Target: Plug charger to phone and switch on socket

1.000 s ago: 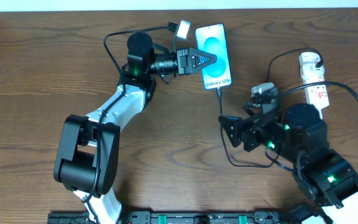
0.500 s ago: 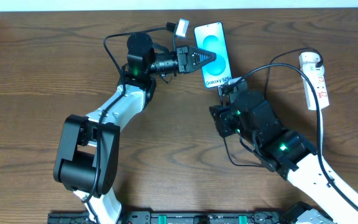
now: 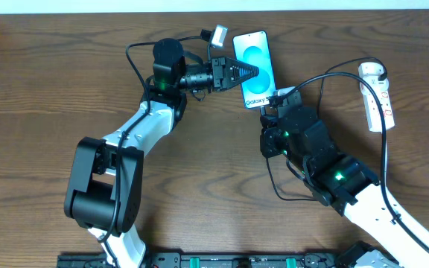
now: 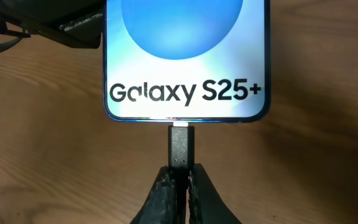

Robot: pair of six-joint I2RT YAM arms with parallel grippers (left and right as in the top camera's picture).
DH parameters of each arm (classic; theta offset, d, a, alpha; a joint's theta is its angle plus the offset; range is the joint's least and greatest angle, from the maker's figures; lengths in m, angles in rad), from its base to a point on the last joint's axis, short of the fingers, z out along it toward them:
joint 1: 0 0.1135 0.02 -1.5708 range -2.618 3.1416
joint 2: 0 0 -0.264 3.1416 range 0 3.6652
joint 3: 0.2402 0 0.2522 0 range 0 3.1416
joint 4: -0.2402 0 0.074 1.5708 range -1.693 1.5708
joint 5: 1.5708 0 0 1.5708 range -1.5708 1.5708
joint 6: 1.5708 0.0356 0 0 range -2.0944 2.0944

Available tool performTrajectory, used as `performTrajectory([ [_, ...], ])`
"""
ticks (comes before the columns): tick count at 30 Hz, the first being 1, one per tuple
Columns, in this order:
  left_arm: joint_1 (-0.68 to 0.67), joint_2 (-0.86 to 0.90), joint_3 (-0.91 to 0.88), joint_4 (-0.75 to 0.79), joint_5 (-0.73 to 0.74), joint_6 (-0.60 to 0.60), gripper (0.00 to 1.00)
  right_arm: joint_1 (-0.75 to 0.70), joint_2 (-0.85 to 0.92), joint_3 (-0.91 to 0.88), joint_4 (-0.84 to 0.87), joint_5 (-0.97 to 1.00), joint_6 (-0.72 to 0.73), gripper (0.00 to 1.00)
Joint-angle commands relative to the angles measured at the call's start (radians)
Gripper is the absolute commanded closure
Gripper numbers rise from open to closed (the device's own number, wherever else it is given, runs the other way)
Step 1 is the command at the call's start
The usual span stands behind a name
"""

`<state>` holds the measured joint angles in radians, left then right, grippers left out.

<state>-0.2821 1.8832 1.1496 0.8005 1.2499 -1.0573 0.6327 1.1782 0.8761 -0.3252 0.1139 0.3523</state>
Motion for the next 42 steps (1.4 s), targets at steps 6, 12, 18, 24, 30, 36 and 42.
performTrajectory([
  [6,0.001,-0.016,0.0,0.009,0.112,-0.014,0.93,-0.008,-0.025,0.023,0.124,-0.046,0.006,0.99],
  [12,0.001,-0.016,0.0,0.008,0.127,-0.015,0.93,-0.014,-0.051,0.028,0.105,-0.111,0.043,0.98],
  [18,0.001,-0.016,0.0,0.008,0.101,-0.04,0.93,-0.014,-0.132,0.028,-0.047,-0.073,0.039,0.65],
  [24,-0.004,-0.016,0.0,0.008,-0.068,-0.12,0.93,-0.014,-0.267,0.028,-0.117,-0.076,0.133,0.25],
  [30,-0.062,-0.016,0.013,0.008,-0.162,-0.134,0.93,-0.014,-0.421,0.028,-0.13,-0.063,0.133,0.13],
  [36,-0.152,-0.016,0.066,-0.125,-0.214,-0.056,0.93,-0.014,-0.541,0.028,-0.208,-0.027,0.134,0.09],
  [42,-0.215,-0.016,0.163,-0.556,-0.292,0.23,0.92,-0.014,-0.584,0.028,-0.34,0.045,0.134,0.04],
])
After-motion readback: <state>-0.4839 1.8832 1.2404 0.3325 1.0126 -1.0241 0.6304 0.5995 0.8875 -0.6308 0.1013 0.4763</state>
